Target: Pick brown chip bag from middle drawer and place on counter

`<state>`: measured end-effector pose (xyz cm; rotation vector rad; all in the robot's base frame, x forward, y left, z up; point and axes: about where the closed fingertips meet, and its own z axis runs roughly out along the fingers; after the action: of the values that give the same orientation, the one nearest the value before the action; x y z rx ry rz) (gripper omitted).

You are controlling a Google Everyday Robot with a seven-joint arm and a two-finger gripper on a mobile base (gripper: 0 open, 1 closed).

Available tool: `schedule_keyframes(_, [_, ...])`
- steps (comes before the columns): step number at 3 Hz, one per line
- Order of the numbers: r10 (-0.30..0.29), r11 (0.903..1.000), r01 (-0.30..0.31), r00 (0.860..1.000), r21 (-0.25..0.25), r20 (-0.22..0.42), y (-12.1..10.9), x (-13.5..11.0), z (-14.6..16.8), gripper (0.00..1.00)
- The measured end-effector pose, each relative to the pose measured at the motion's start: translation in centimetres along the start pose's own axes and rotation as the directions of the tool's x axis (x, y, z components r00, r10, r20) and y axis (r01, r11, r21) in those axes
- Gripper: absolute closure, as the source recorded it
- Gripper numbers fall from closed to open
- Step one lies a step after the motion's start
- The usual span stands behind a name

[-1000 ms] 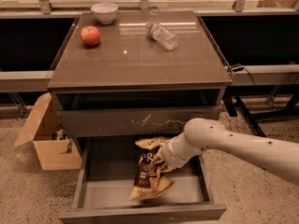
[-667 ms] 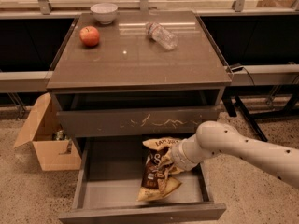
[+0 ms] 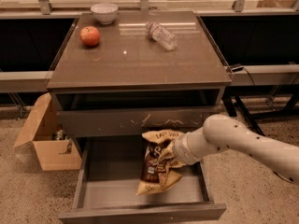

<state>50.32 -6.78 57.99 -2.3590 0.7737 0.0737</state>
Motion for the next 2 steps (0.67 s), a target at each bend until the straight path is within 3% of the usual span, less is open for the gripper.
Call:
schedule_keyframes(1, [-0.088,0.9918,0.09,0.996,0.091,-0.024,-5.1,-1.8,-6.2,1.0])
schedule_keyframes(2, [-0.174,0.9713,0.182,0.983,0.153,-0.065,-10.2,-3.5,-11.8,1.0])
